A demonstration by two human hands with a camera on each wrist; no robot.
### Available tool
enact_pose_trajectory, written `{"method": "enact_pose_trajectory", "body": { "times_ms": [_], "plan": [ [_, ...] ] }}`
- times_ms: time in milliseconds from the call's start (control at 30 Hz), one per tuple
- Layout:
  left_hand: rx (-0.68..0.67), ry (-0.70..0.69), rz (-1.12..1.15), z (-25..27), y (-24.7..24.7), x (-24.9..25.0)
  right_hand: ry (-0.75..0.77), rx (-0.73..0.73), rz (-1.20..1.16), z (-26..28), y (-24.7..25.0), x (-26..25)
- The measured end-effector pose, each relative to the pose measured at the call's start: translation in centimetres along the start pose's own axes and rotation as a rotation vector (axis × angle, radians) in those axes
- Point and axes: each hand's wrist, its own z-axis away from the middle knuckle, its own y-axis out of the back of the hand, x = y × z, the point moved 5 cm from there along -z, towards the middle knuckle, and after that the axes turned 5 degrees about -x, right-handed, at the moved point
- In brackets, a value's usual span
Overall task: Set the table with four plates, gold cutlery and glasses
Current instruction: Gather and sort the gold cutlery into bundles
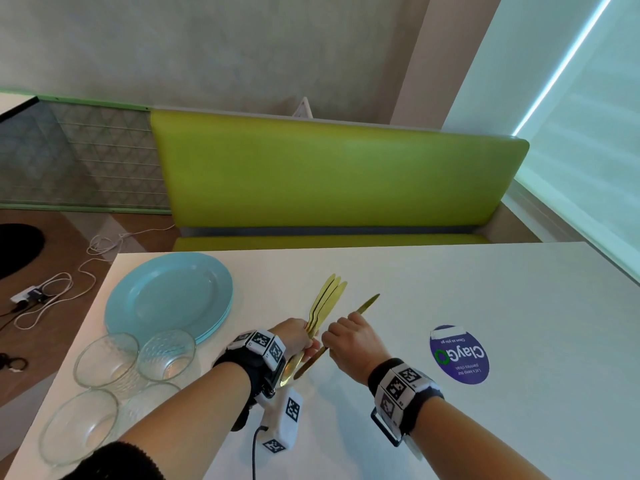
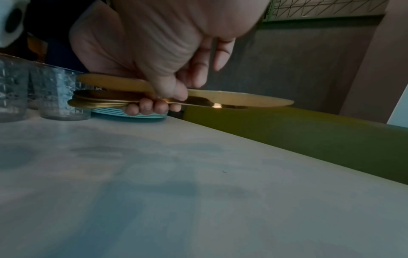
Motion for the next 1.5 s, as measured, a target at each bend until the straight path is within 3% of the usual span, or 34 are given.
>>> {"method": "enact_pose_trajectory", "body": {
  "times_ms": [200, 433, 767, 867, 1100, 1500],
  "plan": [
    [-0.061, -0.032, 0.124, 0.6, -0.7, 0.5, 0.028, 0.243, -0.035, 0.0, 1.4, 0.3],
    [-0.069, -0.008, 0.287, 1.2, -1.2, 0.9, 0.077, 0.423, -0.091, 0.3, 2.0, 0.4],
    [-0.08, 0.003, 0.4, 2.2, -1.6, 0.7, 0.112, 0.388, -0.218, 0.5, 1.8, 0.1],
    [-0.059, -0.01, 0.426, 2.5, -1.4, 0.6, 0.084, 0.307, -0.292, 0.5, 1.1, 0.1],
    [-0.096, -0.063, 0.489, 3.2, -1.3, 0.2, 0.103, 0.314, -0.299, 0.6, 1.3, -0.5],
    [-0.156, -0.096, 0.175, 6.3, -2.2, -3.0, -0.014, 0.16, -0.316, 3.1, 2.3, -5.0]
  ]
}}
